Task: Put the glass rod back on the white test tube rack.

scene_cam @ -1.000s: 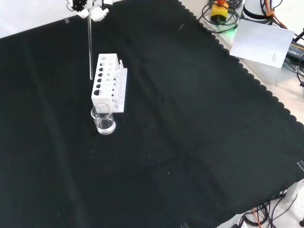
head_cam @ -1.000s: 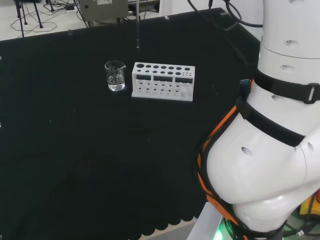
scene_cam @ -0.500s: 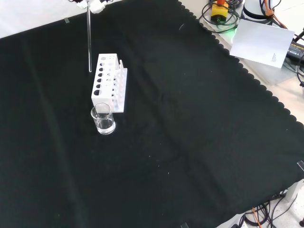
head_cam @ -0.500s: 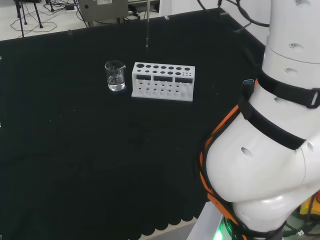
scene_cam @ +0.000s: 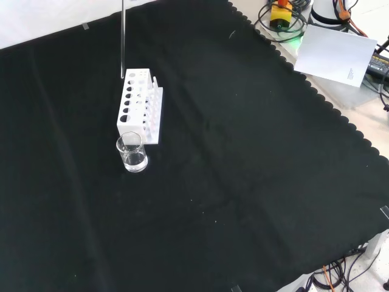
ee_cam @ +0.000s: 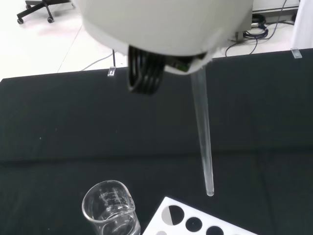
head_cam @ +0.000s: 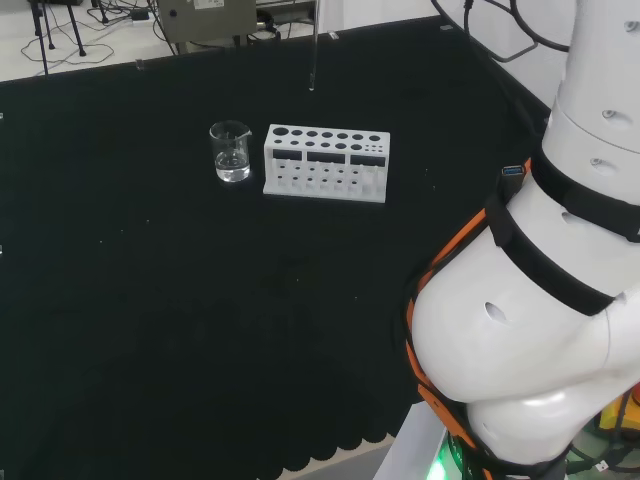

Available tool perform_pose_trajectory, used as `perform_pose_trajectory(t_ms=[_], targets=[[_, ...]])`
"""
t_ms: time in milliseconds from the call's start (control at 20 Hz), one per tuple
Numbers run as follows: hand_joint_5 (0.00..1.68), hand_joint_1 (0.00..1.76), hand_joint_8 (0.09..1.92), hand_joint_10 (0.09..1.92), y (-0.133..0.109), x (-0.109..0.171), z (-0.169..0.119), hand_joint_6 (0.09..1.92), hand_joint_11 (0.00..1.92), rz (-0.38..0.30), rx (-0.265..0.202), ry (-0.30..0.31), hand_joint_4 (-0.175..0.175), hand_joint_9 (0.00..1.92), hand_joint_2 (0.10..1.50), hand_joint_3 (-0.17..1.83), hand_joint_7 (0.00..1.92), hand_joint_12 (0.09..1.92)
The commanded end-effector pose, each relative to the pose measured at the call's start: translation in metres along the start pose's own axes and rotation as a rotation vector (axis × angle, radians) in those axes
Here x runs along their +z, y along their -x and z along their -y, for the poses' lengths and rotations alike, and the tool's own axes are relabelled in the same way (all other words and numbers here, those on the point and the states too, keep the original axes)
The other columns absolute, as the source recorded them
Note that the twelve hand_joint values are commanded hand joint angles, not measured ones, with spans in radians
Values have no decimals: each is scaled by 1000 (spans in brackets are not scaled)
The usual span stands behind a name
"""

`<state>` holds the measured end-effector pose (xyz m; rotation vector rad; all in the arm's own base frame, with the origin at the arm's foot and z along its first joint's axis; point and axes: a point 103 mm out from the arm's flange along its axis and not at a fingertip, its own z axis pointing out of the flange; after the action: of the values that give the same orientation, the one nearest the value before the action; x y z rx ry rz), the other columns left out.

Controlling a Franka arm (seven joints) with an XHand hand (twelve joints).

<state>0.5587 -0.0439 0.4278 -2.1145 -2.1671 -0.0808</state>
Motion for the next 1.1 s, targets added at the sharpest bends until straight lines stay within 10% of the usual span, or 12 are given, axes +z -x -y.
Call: perform_pose_trajectory(t_ms=[50,1100], targets=[[1329,1223,932,675,13,4,14,731,1385,-8,8,2,-175,1840,467,978,1593,715],[1329,1223,931,675,1,15,43,730,1386,8,-40,-28,-175,1841,467,978,1594,715]])
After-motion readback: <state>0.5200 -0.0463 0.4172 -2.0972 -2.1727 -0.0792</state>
